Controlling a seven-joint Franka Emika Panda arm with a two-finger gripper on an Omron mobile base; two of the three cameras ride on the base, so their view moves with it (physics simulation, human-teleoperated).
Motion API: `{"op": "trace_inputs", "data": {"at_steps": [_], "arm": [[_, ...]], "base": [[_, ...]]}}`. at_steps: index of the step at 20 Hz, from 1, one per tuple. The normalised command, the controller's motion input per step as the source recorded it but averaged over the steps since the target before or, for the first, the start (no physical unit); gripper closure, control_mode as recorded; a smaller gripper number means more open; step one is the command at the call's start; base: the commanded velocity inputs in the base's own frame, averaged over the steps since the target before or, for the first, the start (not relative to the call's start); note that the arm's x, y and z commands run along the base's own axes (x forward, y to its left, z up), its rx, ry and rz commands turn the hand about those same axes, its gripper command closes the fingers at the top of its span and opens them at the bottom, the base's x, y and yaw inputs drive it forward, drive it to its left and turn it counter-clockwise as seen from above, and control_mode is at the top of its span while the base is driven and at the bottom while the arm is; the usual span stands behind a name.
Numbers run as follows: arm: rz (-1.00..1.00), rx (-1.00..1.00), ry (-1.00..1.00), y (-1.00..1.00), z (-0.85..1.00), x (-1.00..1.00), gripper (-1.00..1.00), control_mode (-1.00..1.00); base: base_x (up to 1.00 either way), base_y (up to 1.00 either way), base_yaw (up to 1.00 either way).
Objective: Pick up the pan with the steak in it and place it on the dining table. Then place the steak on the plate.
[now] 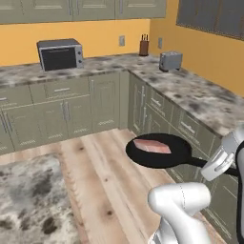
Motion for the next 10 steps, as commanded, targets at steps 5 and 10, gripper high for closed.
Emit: {"op": "trace_inputs", "data": {"at_steps": [5, 10], "arm": [[0.0, 0.0, 0.0, 0.0, 0.0, 0.0, 1.0, 1.0], [0.0, 0.0, 0.0, 0.0, 0.0, 0.0, 1.0, 1.0]], "base": [[-0.09, -0.31, 0.41], [-0.12, -0.31, 0.4]]}}
